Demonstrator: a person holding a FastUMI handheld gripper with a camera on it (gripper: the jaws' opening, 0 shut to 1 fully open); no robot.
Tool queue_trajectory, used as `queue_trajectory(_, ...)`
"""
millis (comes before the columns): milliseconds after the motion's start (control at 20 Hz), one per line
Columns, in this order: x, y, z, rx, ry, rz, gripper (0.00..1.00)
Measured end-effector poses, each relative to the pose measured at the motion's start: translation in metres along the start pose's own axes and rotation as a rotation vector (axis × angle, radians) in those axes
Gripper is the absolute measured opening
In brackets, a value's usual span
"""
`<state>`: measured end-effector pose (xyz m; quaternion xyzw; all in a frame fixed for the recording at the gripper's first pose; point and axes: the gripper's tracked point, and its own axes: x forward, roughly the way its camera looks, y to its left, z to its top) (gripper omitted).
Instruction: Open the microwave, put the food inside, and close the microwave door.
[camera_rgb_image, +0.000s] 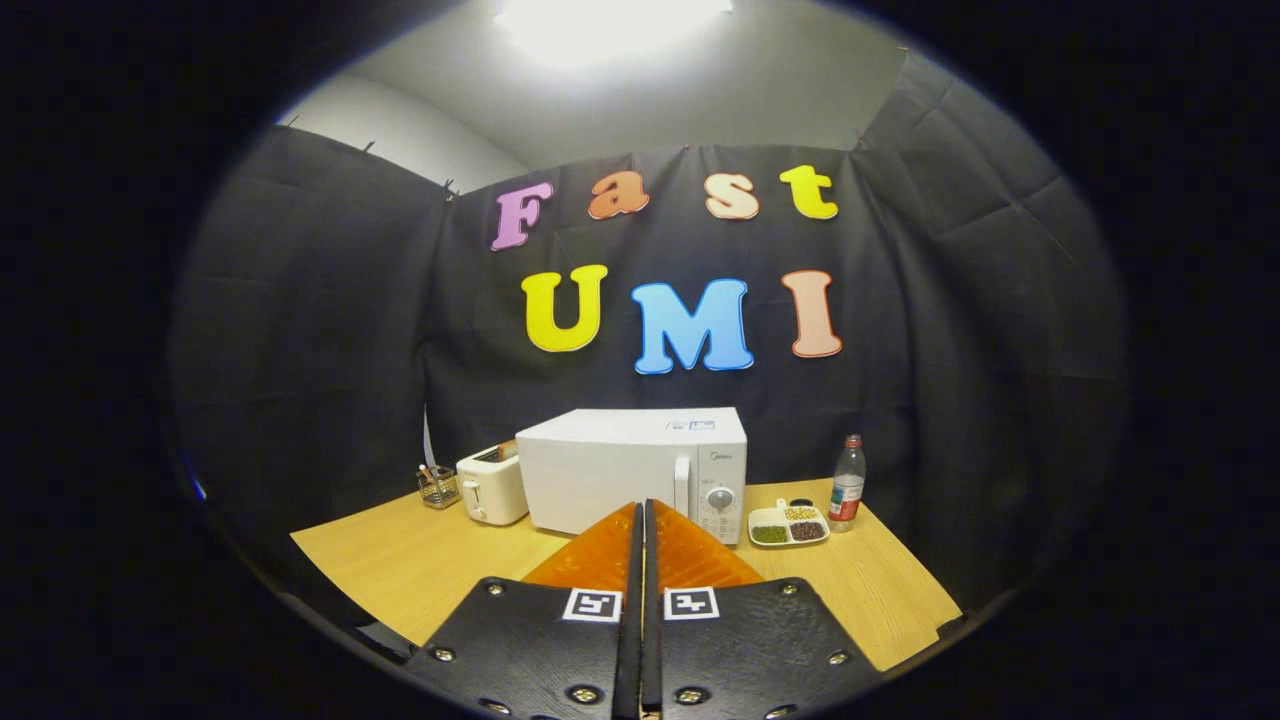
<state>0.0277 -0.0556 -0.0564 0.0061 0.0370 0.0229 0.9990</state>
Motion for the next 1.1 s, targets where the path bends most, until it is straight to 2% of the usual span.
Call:
queue_trajectory(200, -0.033, -0.005, 0.050, -0.054, -0.108, -0.041, 0.01)
queue_trajectory(350, -0.045, 0.008, 0.042, -0.114, -0.109, -0.032, 0.01)
queue_trajectory(500, -0.049, 0.017, 0.039, -0.103, -0.099, -0.005, 0.01)
queue_trajectory(550, -0.050, 0.014, 0.041, -0.103, -0.104, -0.013, 0.14)
queue_trajectory(750, -0.051, 0.024, 0.038, -0.158, -0.104, 0.001, 0.99)
queue_trajectory(900, -0.046, 0.034, 0.034, -0.119, -0.098, 0.039, 0.98)
queue_trajectory(1100, -0.048, 0.025, 0.042, -0.094, -0.118, 0.021, 0.98)
